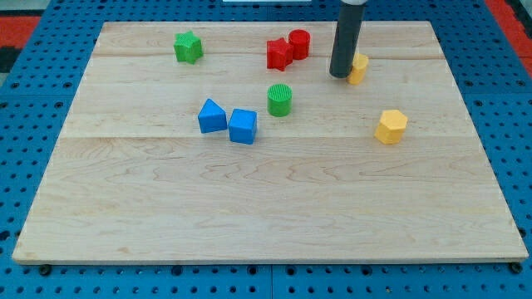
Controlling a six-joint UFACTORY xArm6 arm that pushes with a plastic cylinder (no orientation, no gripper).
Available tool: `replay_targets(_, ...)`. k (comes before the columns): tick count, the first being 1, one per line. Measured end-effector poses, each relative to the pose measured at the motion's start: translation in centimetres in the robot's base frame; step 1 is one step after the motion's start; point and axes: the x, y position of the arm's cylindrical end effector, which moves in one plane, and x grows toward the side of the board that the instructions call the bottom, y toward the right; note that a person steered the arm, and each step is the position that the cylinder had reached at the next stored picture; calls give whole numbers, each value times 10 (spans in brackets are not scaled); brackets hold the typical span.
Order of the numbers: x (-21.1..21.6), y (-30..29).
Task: Slide yellow heart towards yellow hexagon
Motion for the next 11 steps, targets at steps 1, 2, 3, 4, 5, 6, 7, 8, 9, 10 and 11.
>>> replay_targets(1,-7,50)
replay_targets(2,-16,91)
replay_targets(3,-56,81)
replay_targets(4,-96,103)
replay_targets(5,-82,177)
replay_targets(6,-59,177)
replay_targets(7,-44,134)
replay_targets(8,-30,100)
replay_targets(9,-2,102)
replay_targets(10,3,133)
replay_targets(11,21,137)
